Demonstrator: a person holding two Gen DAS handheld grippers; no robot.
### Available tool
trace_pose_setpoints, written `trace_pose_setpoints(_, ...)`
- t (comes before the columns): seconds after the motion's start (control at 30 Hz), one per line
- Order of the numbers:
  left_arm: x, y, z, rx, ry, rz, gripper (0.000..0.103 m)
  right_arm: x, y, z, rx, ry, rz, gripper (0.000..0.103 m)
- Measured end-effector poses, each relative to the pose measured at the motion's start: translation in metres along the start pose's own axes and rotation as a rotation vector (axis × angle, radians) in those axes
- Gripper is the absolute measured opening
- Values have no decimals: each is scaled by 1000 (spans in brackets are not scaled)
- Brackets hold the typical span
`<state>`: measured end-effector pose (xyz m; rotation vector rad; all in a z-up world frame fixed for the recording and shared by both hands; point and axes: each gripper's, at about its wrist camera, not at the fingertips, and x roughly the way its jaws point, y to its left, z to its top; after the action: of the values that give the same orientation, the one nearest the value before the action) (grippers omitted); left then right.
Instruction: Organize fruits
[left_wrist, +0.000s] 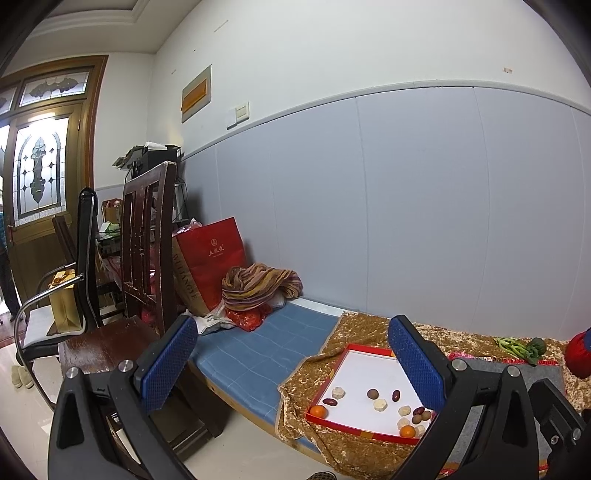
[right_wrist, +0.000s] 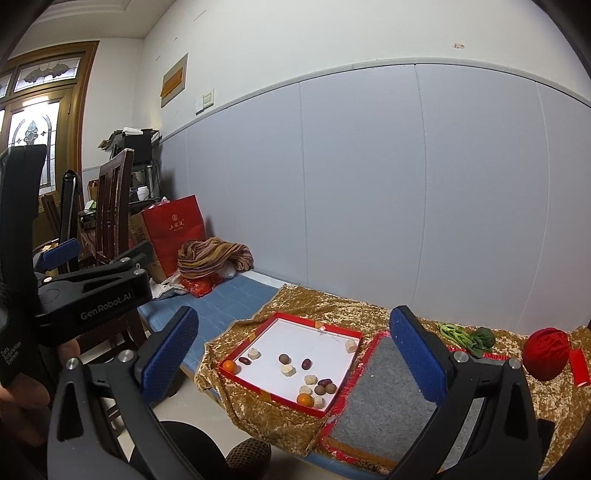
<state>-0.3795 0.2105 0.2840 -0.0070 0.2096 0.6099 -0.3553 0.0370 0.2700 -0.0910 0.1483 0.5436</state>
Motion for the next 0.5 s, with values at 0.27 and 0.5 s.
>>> trace_pose_setpoints(0.27, 0, 0, 0, -1, -2, 1, 103, 1, 1, -1, -5, 2, -1, 103)
trace_pose_setpoints(0.5, -1, 1, 0, -2, -4, 3, 103, -1, -1, -2, -4, -5, 4, 103)
